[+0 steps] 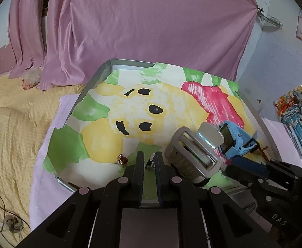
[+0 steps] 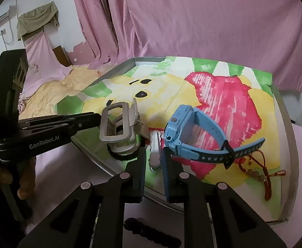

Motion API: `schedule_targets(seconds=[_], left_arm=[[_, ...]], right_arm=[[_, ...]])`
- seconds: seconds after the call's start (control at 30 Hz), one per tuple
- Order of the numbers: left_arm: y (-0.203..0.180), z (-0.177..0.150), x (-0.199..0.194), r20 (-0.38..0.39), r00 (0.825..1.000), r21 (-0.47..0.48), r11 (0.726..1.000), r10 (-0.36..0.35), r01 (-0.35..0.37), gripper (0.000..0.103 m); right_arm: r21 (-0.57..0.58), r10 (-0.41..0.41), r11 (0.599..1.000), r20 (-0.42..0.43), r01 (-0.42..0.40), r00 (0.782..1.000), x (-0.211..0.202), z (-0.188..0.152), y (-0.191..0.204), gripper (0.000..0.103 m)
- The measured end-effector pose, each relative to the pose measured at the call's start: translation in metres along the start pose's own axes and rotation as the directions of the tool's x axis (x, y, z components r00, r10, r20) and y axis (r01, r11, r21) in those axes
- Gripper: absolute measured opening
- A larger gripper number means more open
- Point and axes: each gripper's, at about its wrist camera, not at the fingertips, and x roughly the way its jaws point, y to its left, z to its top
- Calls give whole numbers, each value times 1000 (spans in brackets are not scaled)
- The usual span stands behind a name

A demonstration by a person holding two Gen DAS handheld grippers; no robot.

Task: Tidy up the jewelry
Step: 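Carry both clips over the grey tray and open both tools, then withdraw both tools from the tray toward the hair tie and black clip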

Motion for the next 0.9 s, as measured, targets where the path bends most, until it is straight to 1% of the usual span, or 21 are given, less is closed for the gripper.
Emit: schedule_targets(seconds=[0.03, 0.07, 0.1, 0.13, 0.17, 0.2, 0.23, 0.33, 0.4, 0.47, 0.5, 0.57, 0.6, 0.67, 0.7, 0.77, 0.8, 0.83, 0.87, 0.9], left_arm=[[-1, 0, -1, 1, 1000, 2, 1000, 1, -1, 13], [-1, -1, -3, 5, 1000, 2, 1000, 0, 0, 18], [-2, -1, -4, 10, 1000, 1, 1000, -2, 2, 22], [-2, -1, -6, 18, 1000, -2, 1000, -6, 6, 29], [-2, -2, -9, 27, 1000, -6, 1000, -12, 12, 37], [-1, -3, -12, 39, 999, -13, 1000, -17, 18, 40], [-1, -4, -16, 50, 999, -19, 1000, -22, 23, 43], [-4, -7, -26, 78, 997, -15, 1000, -25, 26, 44], [-5, -9, -34, 106, 994, -14, 999, -28, 29, 53], [-6, -13, -45, 146, 989, -18, 999, -35, 38, 67], [-6, -16, -51, 171, 985, -21, 999, -37, 41, 69], [-6, -20, -62, 209, 977, -26, 999, -37, 43, 79], [-5, -23, -67, 228, 973, -32, 999, -33, 42, 81], [-5, -29, -78, 264, 964, -38, 998, -28, 40, 88], [-5, -32, -82, 277, 960, -39, 998, -27, 39, 90], [-6, -40, -95, 321, 947, -39, 999, -21, 35, 96], [-6, -43, -100, 341, 940, -38, 999, -19, 34, 98], [-7, -46, -106, 363, 932, -38, 999, -17, 33, 101], [-7, -52, -114, 395, 919, -39, 999, -11, 29, 102], [-8, -55, -119, 416, 909, -40, 999, -7, 26, 103]], right_arm=[[2, -2, 1000, 1, 2, 1000, -1, 0, 0, 17], [5, -4, 1000, 6, 4, 1000, -3, -1, -1, 18], [8, -5, 1000, 9, 5, 1000, -4, -1, -1, 23], [13, -6, 1000, 17, 6, 1000, -7, -2, -2, 31], [17, -13, 1000, 29, 12, 1000, -11, -4, -2, 37], [19, -19, 1000, 41, 18, 999, -14, -5, -3, 42], [23, -22, 1000, 55, 21, 998, -17, -6, -4, 42], [42, -28, 999, 96, 24, 995, -27, -9, -6, 42], [49, -39, 998, 132, 32, 991, -36, -11, -7, 42], [52, -50, 998, 168, 42, 985, -45, -13, -7, 42], [52, -58, 997, 187, 49, 981, -50, -15, -7, 44], [49, -80, 996, 226, 71, 971, -59, -18, -5, 53], [48, -96, 995, 254, 87, 962, -66, -20, -4, 57], [50, -111, 994, 290, 101, 951, -77, -25, -3, 57], [53, -120, 993, 311, 109, 943, -83, -28, -3, 59], [62, -131, 991, 342, 117, 931, -93, -33, -2, 68], [67, -138, 990, 364, 122, 921, -100, -37, -1, 77], [68, -142, 990, 380, 126, 914, -105, -40, -1, 82], [66, -145, 989, 398, 130, 906, -111, -43, 1, 82], [63, -150, 989, 419, 136, 895, -119, -47, 3, 83]])
